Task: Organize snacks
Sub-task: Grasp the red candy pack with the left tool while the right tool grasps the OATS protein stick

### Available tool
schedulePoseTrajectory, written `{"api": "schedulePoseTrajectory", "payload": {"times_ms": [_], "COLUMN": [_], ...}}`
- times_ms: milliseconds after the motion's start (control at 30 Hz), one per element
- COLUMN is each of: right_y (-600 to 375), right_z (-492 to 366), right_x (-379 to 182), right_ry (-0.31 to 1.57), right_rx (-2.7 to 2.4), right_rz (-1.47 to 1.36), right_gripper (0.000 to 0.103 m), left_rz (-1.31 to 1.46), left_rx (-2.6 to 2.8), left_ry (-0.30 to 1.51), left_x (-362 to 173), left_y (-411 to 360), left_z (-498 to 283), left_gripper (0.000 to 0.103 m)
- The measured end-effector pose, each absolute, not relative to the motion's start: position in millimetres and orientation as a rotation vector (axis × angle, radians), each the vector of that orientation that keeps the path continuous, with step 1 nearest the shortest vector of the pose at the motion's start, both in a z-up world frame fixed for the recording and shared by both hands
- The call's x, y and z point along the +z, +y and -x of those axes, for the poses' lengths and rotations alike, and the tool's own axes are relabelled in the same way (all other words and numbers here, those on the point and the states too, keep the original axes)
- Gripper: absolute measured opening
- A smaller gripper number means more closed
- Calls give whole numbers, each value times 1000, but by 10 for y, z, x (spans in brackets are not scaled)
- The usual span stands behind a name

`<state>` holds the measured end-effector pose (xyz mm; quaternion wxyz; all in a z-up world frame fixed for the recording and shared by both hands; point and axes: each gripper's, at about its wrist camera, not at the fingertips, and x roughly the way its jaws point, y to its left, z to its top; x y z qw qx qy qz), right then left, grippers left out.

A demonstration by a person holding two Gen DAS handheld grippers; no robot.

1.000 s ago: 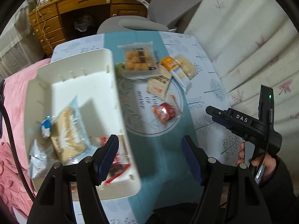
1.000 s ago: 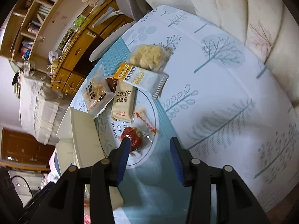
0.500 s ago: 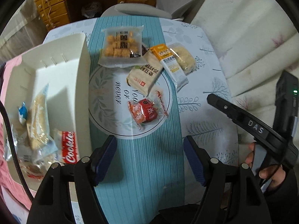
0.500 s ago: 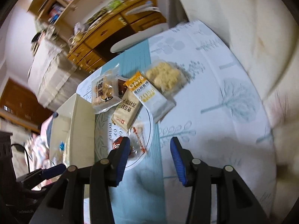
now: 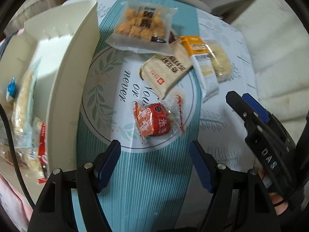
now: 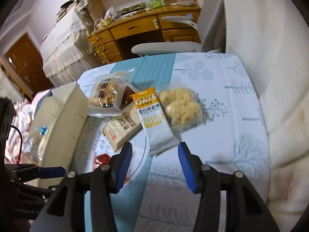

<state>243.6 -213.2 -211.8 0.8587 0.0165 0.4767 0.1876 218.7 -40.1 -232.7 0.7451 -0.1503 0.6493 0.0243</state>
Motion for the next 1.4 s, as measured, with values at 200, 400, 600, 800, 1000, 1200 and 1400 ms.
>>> {"api": "schedulePoseTrajectory", "payload": {"times_ms": [200, 400, 600, 800, 1000, 1200, 1400], "right_y": [-1998, -1927, -1840, -1773, -1764, -1816, -1832], "right_z": [-2530, -2616, -2678, -2674, -2673, -2673, -2621], "right_x": [-2351, -2552, -2709, -2742, -2743, -2711, -2611], "right_ry": [979, 956, 964, 943, 940, 972, 978], "right_rx": [424, 435, 436, 424, 409, 422, 426], "right_rz": [77, 139, 170, 194, 204, 167, 153], "right_gripper": [50, 56, 56, 56, 50, 45, 44], "left_rz": [361, 359, 365, 376, 394, 414, 419], "left_rx": [81, 108, 102, 77, 67, 69, 82], "left_ry": [1423, 1412, 1431, 1430, 1429, 1430, 1460], "left_x": [-2526, -2668, -2787, -2813, -2810, -2789, -2785], "left_y": [-380, -334, -287, -290, -286, -282, -293], "left_z": [-2290, -2343, -2406, -2443, -2449, -2435, -2387], "left_gripper": [72, 72, 66, 57, 55, 49, 48]}}
